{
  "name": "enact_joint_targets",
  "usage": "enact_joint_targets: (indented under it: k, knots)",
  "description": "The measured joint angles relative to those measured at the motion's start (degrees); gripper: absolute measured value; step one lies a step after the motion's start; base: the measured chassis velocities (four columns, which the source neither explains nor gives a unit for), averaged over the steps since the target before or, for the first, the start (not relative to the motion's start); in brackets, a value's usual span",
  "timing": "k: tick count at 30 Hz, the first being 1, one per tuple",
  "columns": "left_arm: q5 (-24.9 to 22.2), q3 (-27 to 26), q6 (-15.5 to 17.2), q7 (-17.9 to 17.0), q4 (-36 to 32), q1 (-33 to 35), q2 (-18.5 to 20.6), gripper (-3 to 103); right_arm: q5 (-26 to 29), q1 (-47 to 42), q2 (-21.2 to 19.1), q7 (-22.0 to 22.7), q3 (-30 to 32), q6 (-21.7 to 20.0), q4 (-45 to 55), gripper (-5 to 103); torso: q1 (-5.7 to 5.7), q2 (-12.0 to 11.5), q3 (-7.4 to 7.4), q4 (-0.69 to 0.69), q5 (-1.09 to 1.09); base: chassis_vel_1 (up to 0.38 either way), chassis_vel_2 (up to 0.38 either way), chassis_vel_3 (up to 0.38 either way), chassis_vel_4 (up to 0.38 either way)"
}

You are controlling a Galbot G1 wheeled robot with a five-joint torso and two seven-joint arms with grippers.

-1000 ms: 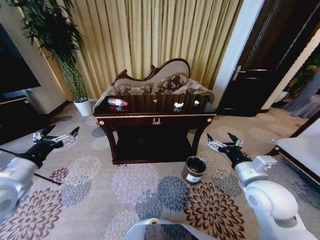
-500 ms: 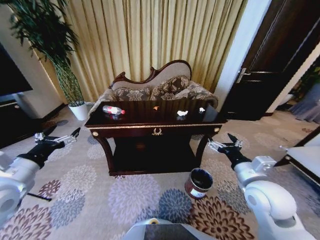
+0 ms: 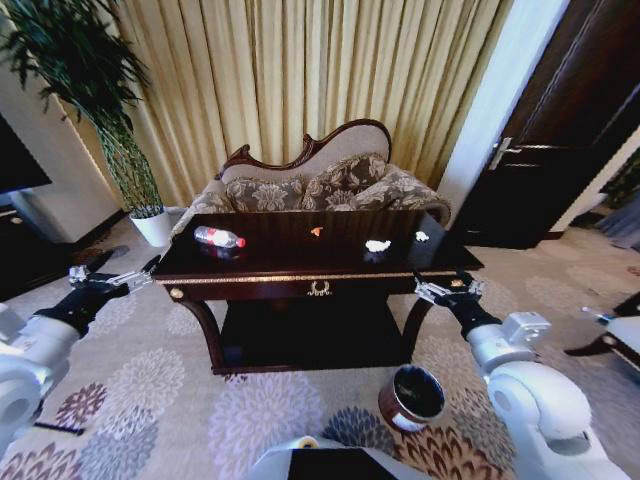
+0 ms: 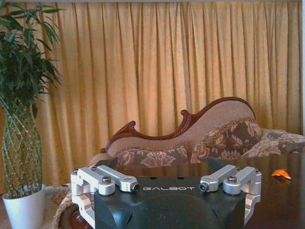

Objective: Move to the front of the table and place the trash on the table into the trash bin.

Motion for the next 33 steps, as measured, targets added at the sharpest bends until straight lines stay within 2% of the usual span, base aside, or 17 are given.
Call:
enact_joint_targets:
  k: [8, 12, 16, 23, 29, 31, 33]
  knots:
    - [0.3, 0.2, -0.4, 0.3, 0.3, 0.0, -0.3, 100, -1.0, 0.0, 0.0, 0.2, -1.2, 0.4, 0.0, 100, 0.01, 0.0, 0.0, 0.0, -0.01, -0.224, 0.229, 0.225, -0.219]
    - [0.3, 0.2, -0.5, 0.5, 0.3, 0.0, -0.5, 100, -1.9, 0.0, 0.0, 0.2, -1.9, -0.9, 0.5, 100, 0.03, 0.0, 0.01, -0.01, 0.0, -0.194, 0.176, 0.163, -0.176]
    - [0.2, 0.0, -0.5, 0.5, -0.1, 0.0, -0.9, 100, -2.3, 1.0, -0.1, 4.0, -5.6, -0.1, 0.6, 100, 0.04, 0.0, 0.01, 0.0, 0.0, -0.062, 0.044, 0.05, -0.048]
    - [-0.8, -1.4, -0.5, 0.4, -1.3, 0.3, -2.0, 100, -1.2, 3.6, -1.1, 5.5, -8.3, 0.1, -1.0, 100, -0.05, 0.0, -0.03, 0.0, 0.01, 0.023, -0.013, -0.02, 0.015]
    - [-1.5, -3.8, -0.6, 0.3, -1.9, 1.2, -3.7, 100, 3.9, 12.6, -5.3, 9.1, -12.5, -2.2, -7.2, 100, -0.01, 0.0, 0.0, 0.01, 0.0, 0.0, 0.0, 0.0, 0.0]
    - [-1.5, -5.2, -0.8, 0.3, -2.2, 2.2, -5.1, 100, 6.0, 19.3, -9.0, 11.0, -15.5, -3.0, -13.1, 100, 0.02, 0.0, 0.01, 0.01, 0.02, 0.0, 0.0, 0.0, 0.0]
    - [-1.5, -5.2, -0.8, 0.3, -2.2, 2.2, -5.1, 100, 6.0, 19.3, -9.0, 11.0, -15.5, -3.0, -13.1, 100, 0.02, 0.0, 0.01, 0.01, 0.02, 0.0, 0.0, 0.0, 0.0]
